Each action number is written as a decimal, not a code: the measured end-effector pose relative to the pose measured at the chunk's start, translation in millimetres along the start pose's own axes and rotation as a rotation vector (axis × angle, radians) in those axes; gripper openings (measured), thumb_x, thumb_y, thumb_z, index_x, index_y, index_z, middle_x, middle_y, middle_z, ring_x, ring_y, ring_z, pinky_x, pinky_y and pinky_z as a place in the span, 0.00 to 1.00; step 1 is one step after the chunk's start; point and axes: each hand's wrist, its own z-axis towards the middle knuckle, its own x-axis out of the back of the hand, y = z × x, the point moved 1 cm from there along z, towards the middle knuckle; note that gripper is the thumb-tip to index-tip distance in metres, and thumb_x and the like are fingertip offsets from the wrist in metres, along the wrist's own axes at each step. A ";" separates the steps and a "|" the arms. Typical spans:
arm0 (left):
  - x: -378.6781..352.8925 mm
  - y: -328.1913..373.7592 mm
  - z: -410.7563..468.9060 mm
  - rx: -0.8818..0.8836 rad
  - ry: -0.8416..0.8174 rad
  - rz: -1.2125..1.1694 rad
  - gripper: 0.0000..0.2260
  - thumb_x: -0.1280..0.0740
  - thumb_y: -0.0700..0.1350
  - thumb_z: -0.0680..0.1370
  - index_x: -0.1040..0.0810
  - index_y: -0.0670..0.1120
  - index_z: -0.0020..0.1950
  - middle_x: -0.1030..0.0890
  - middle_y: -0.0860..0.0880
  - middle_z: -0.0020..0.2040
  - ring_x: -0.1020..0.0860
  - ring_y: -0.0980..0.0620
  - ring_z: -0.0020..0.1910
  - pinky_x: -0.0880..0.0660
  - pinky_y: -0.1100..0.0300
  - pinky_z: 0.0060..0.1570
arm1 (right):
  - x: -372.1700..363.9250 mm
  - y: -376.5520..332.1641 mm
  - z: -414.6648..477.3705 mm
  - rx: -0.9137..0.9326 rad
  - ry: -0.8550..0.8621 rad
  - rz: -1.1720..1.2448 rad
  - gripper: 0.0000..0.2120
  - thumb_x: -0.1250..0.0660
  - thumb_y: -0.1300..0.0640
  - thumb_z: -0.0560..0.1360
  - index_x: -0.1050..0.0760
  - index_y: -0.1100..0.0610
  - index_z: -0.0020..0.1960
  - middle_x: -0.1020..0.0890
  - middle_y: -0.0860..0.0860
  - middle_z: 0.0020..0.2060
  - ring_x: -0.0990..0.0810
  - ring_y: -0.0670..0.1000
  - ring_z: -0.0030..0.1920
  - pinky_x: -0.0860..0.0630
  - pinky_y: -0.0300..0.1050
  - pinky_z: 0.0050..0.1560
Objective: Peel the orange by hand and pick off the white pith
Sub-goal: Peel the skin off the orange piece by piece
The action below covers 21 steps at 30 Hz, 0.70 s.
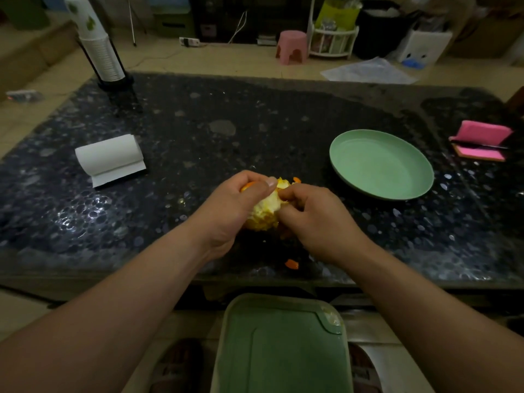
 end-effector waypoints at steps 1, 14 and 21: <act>0.3 0.2 0.0 0.001 -0.004 -0.007 0.09 0.28 0.51 0.81 0.18 0.47 0.56 0.16 0.47 0.48 0.18 0.50 0.47 0.22 0.52 0.47 | 0.2 0.4 0.4 -0.013 -0.009 0.026 0.08 0.33 0.58 0.80 0.17 0.48 0.52 0.13 0.48 0.37 0.13 0.47 0.36 0.16 0.49 0.44; 2.0 7.2 -3.3 0.026 -0.064 -0.068 0.10 0.28 0.50 0.81 0.19 0.46 0.58 0.17 0.46 0.49 0.19 0.48 0.48 0.23 0.53 0.47 | 3.4 2.4 1.8 0.000 -0.010 0.160 0.07 0.31 0.63 0.79 0.18 0.54 0.54 0.13 0.53 0.36 0.12 0.55 0.38 0.14 0.56 0.44; 4.5 15.7 -2.6 -0.022 -0.046 -0.035 0.14 0.28 0.53 0.77 0.19 0.45 0.58 0.17 0.49 0.45 0.19 0.53 0.42 0.22 0.60 0.39 | 7.5 -0.7 1.4 -0.144 -0.075 0.361 0.07 0.31 0.57 0.83 0.18 0.61 0.52 0.12 0.55 0.41 0.12 0.52 0.41 0.19 0.43 0.37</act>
